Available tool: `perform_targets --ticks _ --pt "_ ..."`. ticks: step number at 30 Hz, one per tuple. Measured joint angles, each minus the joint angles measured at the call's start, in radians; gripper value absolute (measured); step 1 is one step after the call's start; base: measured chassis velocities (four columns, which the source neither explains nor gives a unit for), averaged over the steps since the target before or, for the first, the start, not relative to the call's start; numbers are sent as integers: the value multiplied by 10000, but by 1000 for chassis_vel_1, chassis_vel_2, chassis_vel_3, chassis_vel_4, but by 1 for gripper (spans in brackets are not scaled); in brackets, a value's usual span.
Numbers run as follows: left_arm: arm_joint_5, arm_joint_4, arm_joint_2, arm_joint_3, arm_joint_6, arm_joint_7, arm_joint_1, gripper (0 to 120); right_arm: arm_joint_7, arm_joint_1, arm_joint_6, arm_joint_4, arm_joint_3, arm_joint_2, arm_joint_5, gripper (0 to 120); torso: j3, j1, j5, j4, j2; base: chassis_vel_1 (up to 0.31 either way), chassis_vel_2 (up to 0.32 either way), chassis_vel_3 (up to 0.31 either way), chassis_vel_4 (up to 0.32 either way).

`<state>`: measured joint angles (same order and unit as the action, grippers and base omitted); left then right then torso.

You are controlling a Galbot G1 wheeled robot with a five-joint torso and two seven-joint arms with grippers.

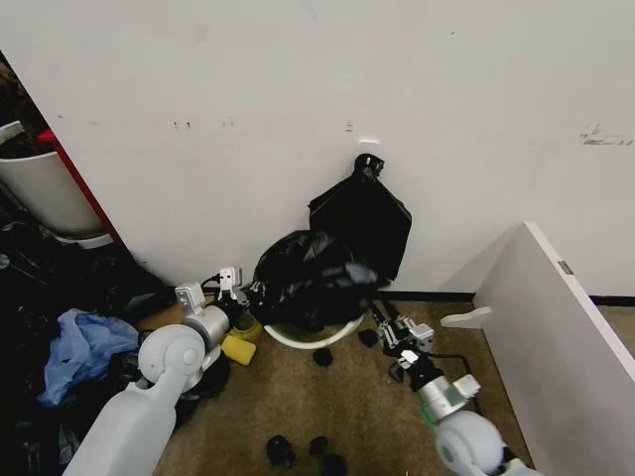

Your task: Place the garbage bag over the trash bin.

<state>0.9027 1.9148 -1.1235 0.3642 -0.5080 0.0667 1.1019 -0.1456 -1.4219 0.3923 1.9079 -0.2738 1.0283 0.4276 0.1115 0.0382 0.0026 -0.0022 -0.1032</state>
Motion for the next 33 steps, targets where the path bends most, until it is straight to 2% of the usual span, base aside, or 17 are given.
perform_targets --ticks 3,8,10,13,14,16,25,28,33 --pt "-320 -102 -34 -188 92 6 36 2 856 -379 -20 385 -451 -72 -1128 56 1 0 3 2 0 0 0 0 0" --pt "-698 -240 6 -477 229 24 119 2 1273 -713 -182 906 -1050 -169 -2014 69 0 0 0 1 0 0 0 0 0" --pt "-854 -243 -14 -635 274 23 192 2 1697 -810 -841 1353 -1039 -358 -2441 81 0 0 1 2 0 0 0 0 0" --pt "-1120 -275 -121 -834 406 38 257 2 2430 -821 -2204 1925 -549 -697 -2585 90 0 0 0 1 0 0 0 0 0" --pt "-1120 -275 -121 -834 406 38 257 2 2430 -821 -2204 1925 -549 -697 -2585 90 0 0 0 1 0 0 0 0 0" --pt "-1219 -318 -202 -934 447 57 296 2 2165 -609 -2955 2012 -367 -900 -2866 98 0 0 1 3 0 0 0 0 0" --pt "-1171 -368 -202 -962 459 76 240 2 471 -132 -3041 1518 -394 -1057 -3483 100 1 0 2 2 0 0 0 0 0" --pt "-722 -256 -166 -912 303 178 249 2 -778 13 -2719 1249 -468 -1023 -3042 100 1 0 2 3 0 0 0 0 0" --pt "-593 -140 -60 -894 228 234 269 2 -1565 69 -2599 1141 -571 -1046 -2747 99 1 0 2 2 0 0 0 0 0"
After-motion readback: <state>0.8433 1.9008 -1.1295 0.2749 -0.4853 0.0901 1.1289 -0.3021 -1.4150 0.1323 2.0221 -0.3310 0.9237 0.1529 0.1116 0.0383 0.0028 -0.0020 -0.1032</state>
